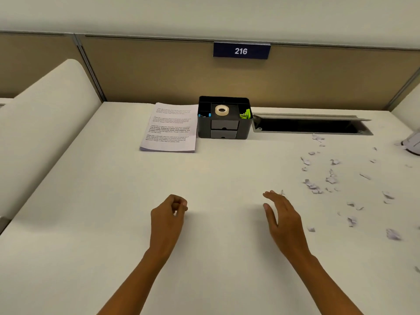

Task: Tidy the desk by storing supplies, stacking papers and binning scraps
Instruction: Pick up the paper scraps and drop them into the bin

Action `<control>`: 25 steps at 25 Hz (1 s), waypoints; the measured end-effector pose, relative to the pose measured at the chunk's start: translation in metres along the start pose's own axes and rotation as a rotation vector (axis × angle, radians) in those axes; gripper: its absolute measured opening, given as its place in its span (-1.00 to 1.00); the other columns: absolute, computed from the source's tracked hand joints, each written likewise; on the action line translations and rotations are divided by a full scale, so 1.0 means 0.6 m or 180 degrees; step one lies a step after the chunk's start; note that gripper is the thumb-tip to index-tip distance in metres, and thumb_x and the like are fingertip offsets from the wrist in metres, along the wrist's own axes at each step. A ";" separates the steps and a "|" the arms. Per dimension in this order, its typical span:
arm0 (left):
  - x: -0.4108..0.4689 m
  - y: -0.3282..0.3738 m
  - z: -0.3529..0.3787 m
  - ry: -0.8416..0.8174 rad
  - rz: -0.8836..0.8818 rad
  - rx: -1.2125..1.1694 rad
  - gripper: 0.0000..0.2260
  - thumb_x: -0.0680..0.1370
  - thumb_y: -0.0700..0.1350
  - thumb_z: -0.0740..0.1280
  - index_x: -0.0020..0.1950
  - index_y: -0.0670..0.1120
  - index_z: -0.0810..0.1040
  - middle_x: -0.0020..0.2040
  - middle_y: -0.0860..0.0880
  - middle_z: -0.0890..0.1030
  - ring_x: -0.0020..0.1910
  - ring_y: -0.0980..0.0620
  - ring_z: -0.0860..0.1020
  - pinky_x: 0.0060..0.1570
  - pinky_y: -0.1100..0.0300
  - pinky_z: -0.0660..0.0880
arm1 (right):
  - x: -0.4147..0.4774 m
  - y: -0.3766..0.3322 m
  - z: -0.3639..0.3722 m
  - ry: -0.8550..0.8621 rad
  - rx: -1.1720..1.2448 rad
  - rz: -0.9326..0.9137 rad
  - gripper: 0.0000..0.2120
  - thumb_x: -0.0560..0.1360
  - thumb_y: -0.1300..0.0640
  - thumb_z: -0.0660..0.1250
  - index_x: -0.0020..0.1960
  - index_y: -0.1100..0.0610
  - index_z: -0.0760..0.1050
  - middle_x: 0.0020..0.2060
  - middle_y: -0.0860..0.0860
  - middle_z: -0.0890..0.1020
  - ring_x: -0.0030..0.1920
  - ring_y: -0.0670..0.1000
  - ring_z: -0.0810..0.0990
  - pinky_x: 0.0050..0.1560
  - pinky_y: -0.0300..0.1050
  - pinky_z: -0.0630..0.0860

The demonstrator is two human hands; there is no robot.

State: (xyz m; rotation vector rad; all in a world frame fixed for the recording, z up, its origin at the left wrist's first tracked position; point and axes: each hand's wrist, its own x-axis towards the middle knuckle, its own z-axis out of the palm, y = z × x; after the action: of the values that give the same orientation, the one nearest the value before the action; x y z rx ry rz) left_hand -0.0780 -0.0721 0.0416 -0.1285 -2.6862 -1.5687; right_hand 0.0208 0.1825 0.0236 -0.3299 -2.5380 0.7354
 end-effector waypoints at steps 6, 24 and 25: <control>-0.074 -0.012 0.008 -0.0307 0.0447 0.0162 -0.87 0.54 -0.20 0.30 -0.07 0.01 0.58 -0.10 0.15 0.63 -0.04 0.23 0.57 -0.03 0.49 0.38 | -0.110 0.010 -0.059 0.0400 -0.0195 0.0362 -0.76 0.52 0.25 0.28 0.18 0.15 0.51 0.10 0.04 0.61 0.15 0.02 0.57 0.21 -0.16 0.44; -0.186 0.015 0.161 -0.1558 0.1447 0.0960 -0.46 0.57 0.00 0.24 0.50 0.05 0.11 0.52 0.10 0.10 0.52 0.09 -0.01 0.42 0.26 -0.22 | -0.224 0.116 -0.180 0.0490 -0.0357 0.1437 -0.61 0.57 0.21 0.20 0.38 0.00 0.36 0.43 -0.10 0.30 0.41 -0.06 0.29 0.34 -0.20 0.17; -0.194 0.022 0.175 -0.1505 0.1457 0.0984 -0.45 0.57 -0.01 0.25 0.51 0.04 0.10 0.52 0.09 0.11 0.52 0.09 0.00 0.42 0.26 -0.22 | -0.221 0.134 -0.193 0.0469 -0.0381 0.1429 -0.61 0.57 0.21 0.20 0.38 0.02 0.37 0.43 -0.08 0.31 0.41 -0.04 0.29 0.34 -0.20 0.16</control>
State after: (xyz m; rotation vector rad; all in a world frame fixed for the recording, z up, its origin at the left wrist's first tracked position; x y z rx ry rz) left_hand 0.0411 0.0193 -0.0062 -1.1362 -2.8781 -1.0765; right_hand 0.2004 0.2531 0.0155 -0.9797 -2.3937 0.6858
